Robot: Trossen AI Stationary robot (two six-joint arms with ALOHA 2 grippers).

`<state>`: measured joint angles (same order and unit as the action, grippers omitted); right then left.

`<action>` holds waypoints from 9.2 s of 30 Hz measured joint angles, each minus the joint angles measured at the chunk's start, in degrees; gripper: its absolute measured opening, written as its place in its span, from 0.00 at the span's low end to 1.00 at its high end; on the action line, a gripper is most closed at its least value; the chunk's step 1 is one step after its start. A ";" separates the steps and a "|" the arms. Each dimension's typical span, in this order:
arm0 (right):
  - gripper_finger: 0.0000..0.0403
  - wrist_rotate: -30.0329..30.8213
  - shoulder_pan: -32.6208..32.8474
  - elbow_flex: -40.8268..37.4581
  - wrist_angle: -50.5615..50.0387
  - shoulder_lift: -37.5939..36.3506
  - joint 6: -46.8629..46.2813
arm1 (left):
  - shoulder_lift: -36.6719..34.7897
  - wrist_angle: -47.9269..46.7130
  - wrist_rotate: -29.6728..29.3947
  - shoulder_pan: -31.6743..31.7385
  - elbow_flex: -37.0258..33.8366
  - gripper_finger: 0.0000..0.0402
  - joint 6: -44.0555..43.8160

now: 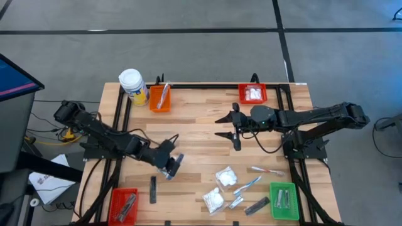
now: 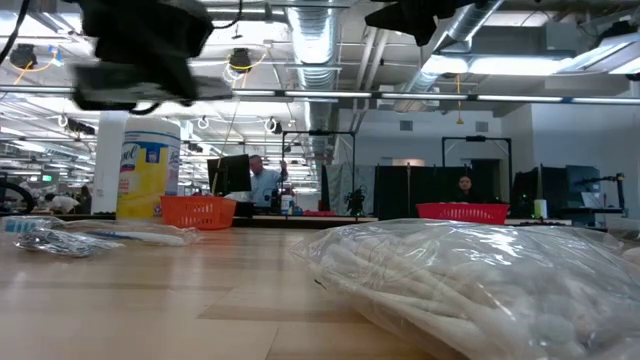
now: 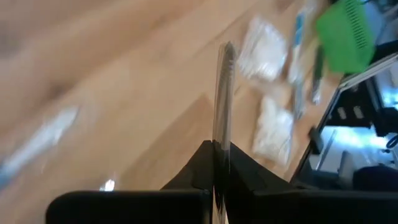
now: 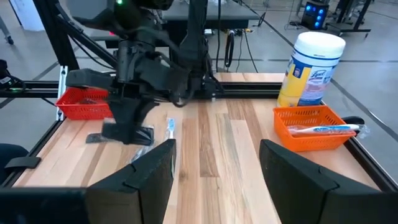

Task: Pick & Place Travel size toiletries
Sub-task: Put the top comb into the bottom red bin, then put the right red toothbrush into the orange bin

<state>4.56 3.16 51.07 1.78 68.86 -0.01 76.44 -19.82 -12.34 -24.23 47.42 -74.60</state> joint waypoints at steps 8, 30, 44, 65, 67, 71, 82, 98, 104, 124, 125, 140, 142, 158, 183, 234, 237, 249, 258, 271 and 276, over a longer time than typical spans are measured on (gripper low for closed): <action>0.56 -0.02 0.00 -0.02 -0.06 0.00 0.00 | -0.02 -7.59 6.08 -7.09 0.00 0.01 -16.23; 0.56 -0.02 0.00 -0.02 -0.09 0.00 -0.01 | -2.47 -11.66 6.75 -30.20 -0.04 0.01 -55.36; 0.56 -0.02 0.04 -0.02 -0.09 0.00 0.00 | -2.47 -12.84 10.22 -33.12 3.98 0.01 -57.96; 0.56 -0.02 0.13 -0.02 0.00 0.00 -0.02 | 6.57 -18.70 27.89 -33.78 5.49 0.01 -60.83; 0.56 -0.02 0.13 -0.02 0.02 0.00 -0.01 | 8.81 -19.27 30.22 -34.19 5.51 0.01 -60.41; 0.56 -0.04 0.14 -0.02 0.05 0.00 -0.02 | 11.48 -19.72 32.28 -34.80 5.66 0.01 -59.95; 0.56 -0.03 0.20 -0.02 -0.01 0.00 -0.02 | 12.24 -22.83 27.38 -35.10 5.58 0.01 -58.44; 0.56 -0.04 0.20 -0.02 -0.04 0.00 -0.02 | 12.44 -24.84 21.16 -35.85 5.40 0.03 -55.89; 0.56 -0.04 0.17 -0.02 -0.04 0.00 -0.01 | 12.44 -24.84 21.22 -35.85 5.40 0.10 -55.96; 0.56 -0.04 0.17 -0.02 -0.06 0.00 0.00 | 11.67 -24.52 24.25 -35.78 5.97 0.18 -56.16; 0.56 -0.04 0.17 -0.02 -0.06 0.00 0.00 | 11.10 -23.91 24.49 -35.78 6.34 0.18 -56.51; 0.56 -0.03 0.15 -0.02 -0.11 0.00 0.00 | 6.30 -21.88 14.66 -35.85 6.91 0.16 -56.22; 0.56 -0.03 0.15 -0.02 -0.11 0.00 0.00 | 6.30 -21.56 13.63 -35.85 6.91 0.16 -55.36; 0.56 -0.03 0.15 -0.02 -0.11 0.00 0.02 | 6.19 -15.72 1.09 -35.80 6.91 0.15 -45.68; 0.56 -0.04 0.15 -0.02 -0.11 0.00 0.02 | 6.10 -10.00 -9.58 -27.47 6.93 0.14 -18.31; 0.56 -0.02 -0.77 -0.02 -1.55 0.02 0.55 | 6.10 2.64 -9.97 -8.75 6.97 0.14 23.40; 0.56 -0.02 -0.78 -0.02 -1.81 0.02 0.54 | 6.10 -1.63 -10.06 -8.15 6.97 0.14 23.40; 0.56 -0.02 -0.76 -0.02 -3.56 0.02 0.46 | 6.10 -8.29 -10.14 -7.54 6.93 0.14 24.78; 0.56 -0.02 -1.07 -0.04 -16.09 -4.32 0.44 | 6.10 -8.15 -10.78 -7.54 5.90 0.14 26.22; 0.56 -0.01 -0.09 -0.54 -31.74 -12.62 -6.16 | 6.10 -6.95 -12.50 -5.26 0.36 0.14 26.35; 0.56 -0.08 1.52 -1.84 -34.43 -13.53 -8.88 | 6.10 -5.88 -12.64 -3.32 0.35 0.14 28.12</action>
<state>4.47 4.67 49.23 -32.65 55.33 -8.89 82.54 -25.70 -24.98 -27.55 47.77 -46.49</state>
